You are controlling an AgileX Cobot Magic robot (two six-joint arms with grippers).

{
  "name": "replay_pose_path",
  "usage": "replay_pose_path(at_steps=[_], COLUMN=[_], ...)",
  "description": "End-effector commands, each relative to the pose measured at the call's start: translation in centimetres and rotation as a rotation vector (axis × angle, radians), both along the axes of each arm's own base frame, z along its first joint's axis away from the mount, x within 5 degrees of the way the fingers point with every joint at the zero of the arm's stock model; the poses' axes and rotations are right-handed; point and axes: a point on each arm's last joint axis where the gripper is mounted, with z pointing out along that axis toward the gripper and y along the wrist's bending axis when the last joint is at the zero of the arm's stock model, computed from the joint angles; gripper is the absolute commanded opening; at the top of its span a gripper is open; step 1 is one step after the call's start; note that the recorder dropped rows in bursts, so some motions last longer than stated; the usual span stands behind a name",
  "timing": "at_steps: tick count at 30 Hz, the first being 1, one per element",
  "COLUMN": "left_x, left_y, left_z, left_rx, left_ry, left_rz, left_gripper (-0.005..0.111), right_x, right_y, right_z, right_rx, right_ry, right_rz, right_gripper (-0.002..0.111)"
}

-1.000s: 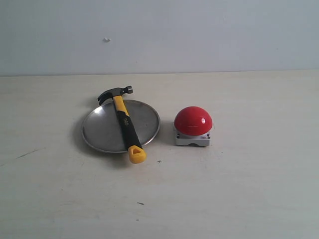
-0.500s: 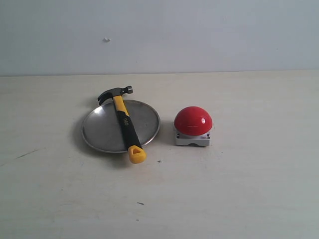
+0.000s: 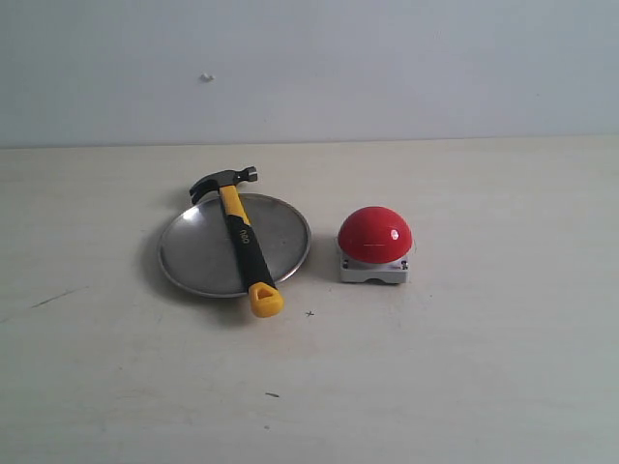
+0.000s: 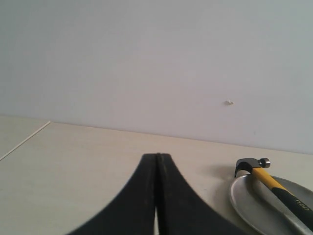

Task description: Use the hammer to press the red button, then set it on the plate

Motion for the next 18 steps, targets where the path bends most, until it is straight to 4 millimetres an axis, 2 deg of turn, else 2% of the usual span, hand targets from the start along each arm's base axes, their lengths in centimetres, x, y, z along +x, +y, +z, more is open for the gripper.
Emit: replay_pose_path(at_steps=[1,4,11,14,15,18], left_x=[-0.03,-0.03,-0.03,-0.03,-0.03,-0.03], left_y=[0.01,0.01,0.01,0.01,0.01,0.01], left_z=[-0.08,-0.08,-0.08,-0.08,-0.08,-0.08], left_rx=[0.007,0.007,0.007,0.007,0.007,0.007], left_ry=[0.000,0.000,0.000,0.000,0.000,0.000], left_rz=[0.002,0.002,0.002,0.002,0.002,0.002], left_gripper=[0.000,0.000,0.000,0.000,0.000,0.000], right_x=[-0.03,-0.02,0.11,0.17,0.19,0.18], right_y=[0.01,-0.04,-0.35,-0.33,-0.46,-0.52], right_z=[-0.03,-0.03,-0.36,-0.16,-0.56,-0.54], right_rx=[-0.004,-0.040,-0.342,-0.408,-0.415,-0.445], right_ry=[-0.008,-0.011,-0.045,-0.118,-0.071,-0.071], right_rz=[0.002,-0.002,-0.046,-0.068,-0.076,-0.086], right_gripper=[0.000,0.000,0.000,0.000,0.000,0.000])
